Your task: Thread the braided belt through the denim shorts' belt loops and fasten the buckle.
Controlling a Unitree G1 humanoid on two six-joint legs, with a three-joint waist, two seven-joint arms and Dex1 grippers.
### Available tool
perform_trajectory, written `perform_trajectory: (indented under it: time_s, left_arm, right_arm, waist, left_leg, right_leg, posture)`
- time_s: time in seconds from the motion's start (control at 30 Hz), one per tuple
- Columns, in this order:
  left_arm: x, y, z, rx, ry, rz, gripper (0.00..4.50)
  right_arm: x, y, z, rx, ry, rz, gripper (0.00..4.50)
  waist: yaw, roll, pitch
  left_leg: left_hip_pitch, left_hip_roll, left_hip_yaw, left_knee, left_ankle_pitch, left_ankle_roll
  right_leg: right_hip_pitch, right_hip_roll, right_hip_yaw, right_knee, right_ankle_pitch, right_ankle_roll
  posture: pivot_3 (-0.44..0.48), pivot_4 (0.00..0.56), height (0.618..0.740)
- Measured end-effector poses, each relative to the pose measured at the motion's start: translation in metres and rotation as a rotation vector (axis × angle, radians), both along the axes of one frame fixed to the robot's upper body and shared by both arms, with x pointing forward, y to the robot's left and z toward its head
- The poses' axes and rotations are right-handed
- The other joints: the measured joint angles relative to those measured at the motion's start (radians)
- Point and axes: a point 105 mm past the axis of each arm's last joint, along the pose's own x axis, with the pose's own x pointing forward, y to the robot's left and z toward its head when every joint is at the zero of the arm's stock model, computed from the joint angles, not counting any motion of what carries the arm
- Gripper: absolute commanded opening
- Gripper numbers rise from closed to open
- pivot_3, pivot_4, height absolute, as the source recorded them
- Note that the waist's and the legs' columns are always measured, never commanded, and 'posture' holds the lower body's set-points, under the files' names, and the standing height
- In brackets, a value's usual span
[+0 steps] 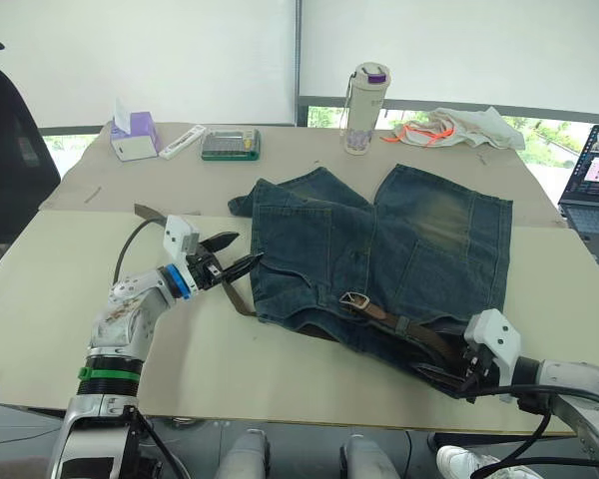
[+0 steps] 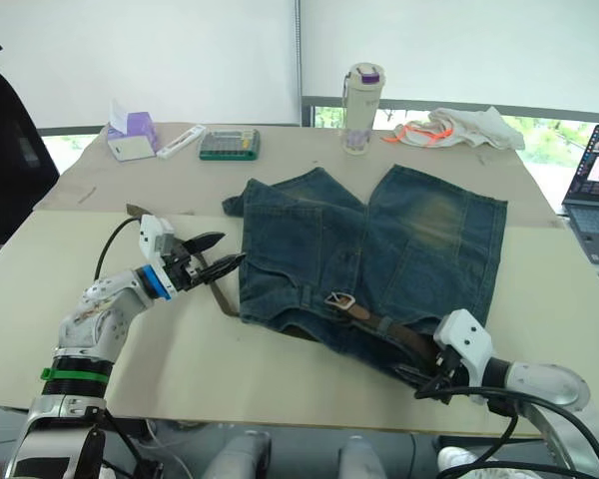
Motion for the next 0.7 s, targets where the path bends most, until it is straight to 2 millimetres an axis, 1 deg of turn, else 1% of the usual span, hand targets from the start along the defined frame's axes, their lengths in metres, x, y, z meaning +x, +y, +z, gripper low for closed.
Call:
perform_trajectory:
  time_s: [0.17,0.27,0.33,0.4,0.5,0.6,0.67,0.7]
  left_arm:
    - [-0.022,-0.001,-0.015,0.1,0.059,-0.165,4.5]
    - [-0.027,-0.004,-0.018,0.137,0.069,-0.217,4.5]
    - [-0.029,-0.005,-0.018,0.142,0.072,-0.234,4.5]
    - [-0.029,-0.005,-0.016,0.149,0.075,-0.249,4.5]
    - [-0.03,-0.009,-0.005,0.159,0.044,-0.282,4.5]
    - [-0.031,-0.011,-0.005,0.161,0.05,-0.294,4.5]
    - [-0.032,-0.011,-0.004,0.162,0.05,-0.295,4.5]
    - [-0.032,-0.011,-0.004,0.162,0.047,-0.297,4.5]
  right_arm:
    - [-0.005,-0.001,-0.004,-0.016,0.036,0.021,3.73]
    - [-0.013,-0.007,-0.009,-0.082,0.083,0.057,3.73]
    - [-0.012,-0.007,-0.008,-0.087,0.078,0.059,3.73]
    - [-0.006,-0.008,0.0,-0.066,0.046,0.053,3.73]
    - [0.008,-0.011,0.026,-0.018,-0.04,0.038,3.73]
    - [0.021,-0.015,0.047,0.016,-0.103,0.029,3.73]
    - [0.033,-0.024,0.05,0.003,-0.121,-0.01,3.73]
    - [0.036,-0.028,0.048,-0.008,-0.118,-0.031,3.73]
  waist:
    - [0.001,0.0,0.0]
    - [0.006,0.0,0.0]
    - [0.007,0.0,0.0]
    - [0.006,0.0,0.0]
    - [0.001,0.0,0.0]
    - [-0.003,0.0,0.0]
    - [-0.002,0.0,0.0]
    - [-0.001,0.0,0.0]
  left_leg:
    - [0.0,0.0,0.0,0.0,0.0,0.0]
    - [0.0,0.0,0.0,0.0,0.0,0.0]
    - [0.0,0.0,0.0,0.0,0.0,0.0]
    - [0.0,0.0,0.0,0.0,0.0,0.0]
    - [0.0,0.0,0.0,0.0,0.0,0.0]
    - [0.0,0.001,0.0,0.0,0.0,0.0]
    - [0.0,0.0,0.0,0.0,0.0,0.0]
    - [0.0,0.0,0.0,0.0,0.0,0.0]
  right_leg:
    - [0.0,0.0,0.0,0.0,0.0,0.0]
    - [0.0,0.0,0.0,-0.001,0.0,0.0]
    - [0.0,0.0,-0.001,-0.001,0.0,0.0]
    - [0.0,0.0,0.0,-0.001,0.0,0.0]
    - [0.0,0.0,0.0,-0.001,0.0,0.0]
    - [0.0,0.0,0.0,-0.001,0.0,0.0]
    - [0.0,0.0,0.0,-0.001,0.0,0.0]
    - [0.0,0.0,0.0,-0.001,0.0,0.0]
  posture:
    - [0.0,0.15,0.74]
    - [0.0,0.15,0.74]
    - [0.0,0.15,0.74]
    - [0.0,0.15,0.74]
    - [0.0,0.15,0.74]
    - [0.0,0.15,0.74]
    - [0.0,0.15,0.74]
    - [0.0,0.15,0.74]
